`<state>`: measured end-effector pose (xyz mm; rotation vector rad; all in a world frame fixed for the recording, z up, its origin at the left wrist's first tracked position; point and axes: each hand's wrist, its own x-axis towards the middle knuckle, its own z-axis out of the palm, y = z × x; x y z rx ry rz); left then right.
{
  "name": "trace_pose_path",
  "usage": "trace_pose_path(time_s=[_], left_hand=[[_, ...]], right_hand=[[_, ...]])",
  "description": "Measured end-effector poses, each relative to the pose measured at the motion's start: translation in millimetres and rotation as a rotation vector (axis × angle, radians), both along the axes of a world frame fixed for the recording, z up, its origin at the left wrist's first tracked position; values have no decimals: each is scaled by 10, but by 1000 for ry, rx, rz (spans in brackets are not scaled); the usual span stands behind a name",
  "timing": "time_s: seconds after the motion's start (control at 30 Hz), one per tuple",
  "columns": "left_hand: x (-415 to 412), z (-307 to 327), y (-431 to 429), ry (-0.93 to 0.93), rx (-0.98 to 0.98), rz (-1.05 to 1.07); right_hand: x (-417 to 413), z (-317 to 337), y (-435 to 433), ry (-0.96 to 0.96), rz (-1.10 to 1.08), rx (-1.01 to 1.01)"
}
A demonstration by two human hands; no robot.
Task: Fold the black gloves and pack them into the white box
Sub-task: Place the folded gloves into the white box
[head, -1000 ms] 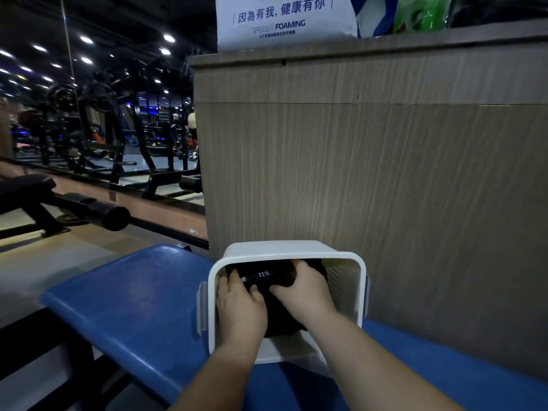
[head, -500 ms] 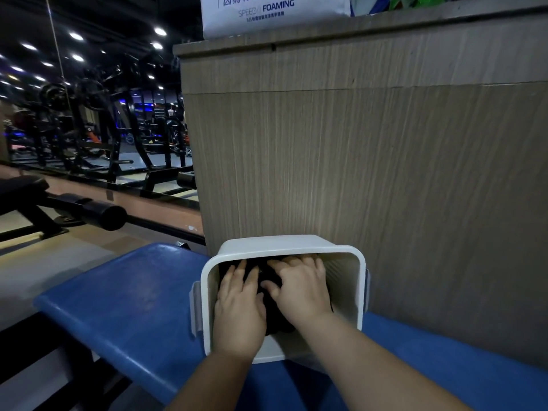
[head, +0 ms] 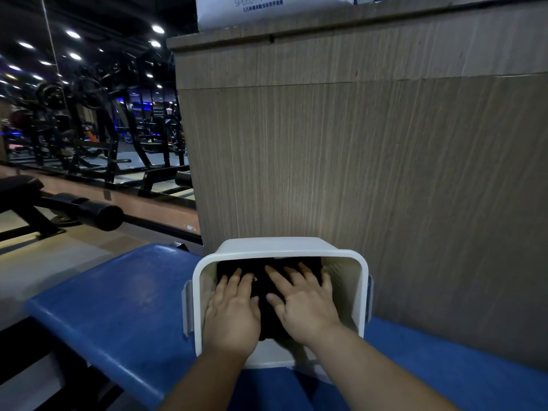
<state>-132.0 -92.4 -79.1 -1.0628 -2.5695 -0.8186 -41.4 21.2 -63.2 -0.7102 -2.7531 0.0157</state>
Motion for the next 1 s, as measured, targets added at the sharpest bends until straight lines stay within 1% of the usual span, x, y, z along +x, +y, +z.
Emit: trace_pose_path(time_s=[0.13, 0.3, 0.4, 0.57, 0.63, 0.7, 0.8, 0.9, 1.0], left_hand=[[-12, -22, 15, -10, -22, 4], [27, 0, 0, -27, 9, 6], [78, 57, -36, -21, 60, 3], [236, 85, -182, -74, 221, -31], [296, 28, -283, -74, 287, -44], [344, -67, -399, -94, 365, -24], [409, -172, -532, -189, 474, 57], [400, -257, -588, -234, 570, 163], [324, -335, -620, -334, 621, 297]], right_hand=[[32, -10, 19, -23, -13, 4], [75, 13, -5, 29, 0, 0], [127, 56, -58, 166, 23, 25], [386, -28, -105, 515, 100, 116], [579, -110, -89, 613, 103, 66], [768, -195, -68, 674, 49, -8], [946, -312, -21, 674, -128, -185], [1002, -402, 38, 663, -285, -358], [984, -423, 52, 727, -327, -465]])
